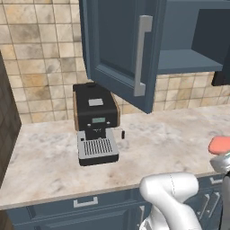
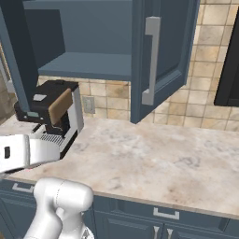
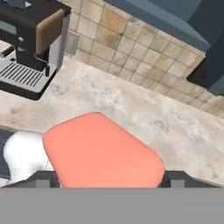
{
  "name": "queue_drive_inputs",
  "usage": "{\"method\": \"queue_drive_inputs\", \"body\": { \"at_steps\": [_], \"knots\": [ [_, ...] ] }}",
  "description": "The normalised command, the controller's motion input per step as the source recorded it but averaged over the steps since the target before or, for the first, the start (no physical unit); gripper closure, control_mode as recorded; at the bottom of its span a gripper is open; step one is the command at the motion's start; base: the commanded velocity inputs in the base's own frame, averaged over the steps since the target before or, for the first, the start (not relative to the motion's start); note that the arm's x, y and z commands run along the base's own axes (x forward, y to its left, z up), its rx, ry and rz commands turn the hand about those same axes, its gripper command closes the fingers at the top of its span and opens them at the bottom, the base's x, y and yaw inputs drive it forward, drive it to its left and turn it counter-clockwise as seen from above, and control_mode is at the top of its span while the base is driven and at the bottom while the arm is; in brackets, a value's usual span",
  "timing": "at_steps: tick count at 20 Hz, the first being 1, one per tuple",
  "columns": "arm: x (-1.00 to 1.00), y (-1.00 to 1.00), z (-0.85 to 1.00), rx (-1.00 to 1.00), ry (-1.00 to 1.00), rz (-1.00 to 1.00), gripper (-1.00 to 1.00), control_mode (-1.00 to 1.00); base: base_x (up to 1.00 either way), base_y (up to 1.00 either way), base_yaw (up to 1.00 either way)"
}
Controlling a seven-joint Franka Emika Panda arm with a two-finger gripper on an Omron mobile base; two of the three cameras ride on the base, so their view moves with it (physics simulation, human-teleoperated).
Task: Open the cabinet. Pick the bar soap and place it next to the sink. Then close the cabinet.
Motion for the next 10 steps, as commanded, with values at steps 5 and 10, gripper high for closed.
{"method": "queue_drive_inputs", "body": {
  "at_steps": [5, 10],
  "knots": [
    [0.0, 0.0, 0.0, 0.0, 0.0, 0.0, 1.0, 1.0, -0.82, -0.48, 0.0],
    [0.0, 0.0, 0.0, 0.0, 0.0, 0.0, 1.0, 1.0, 0.01, -0.91, -0.01]
  ]
}}
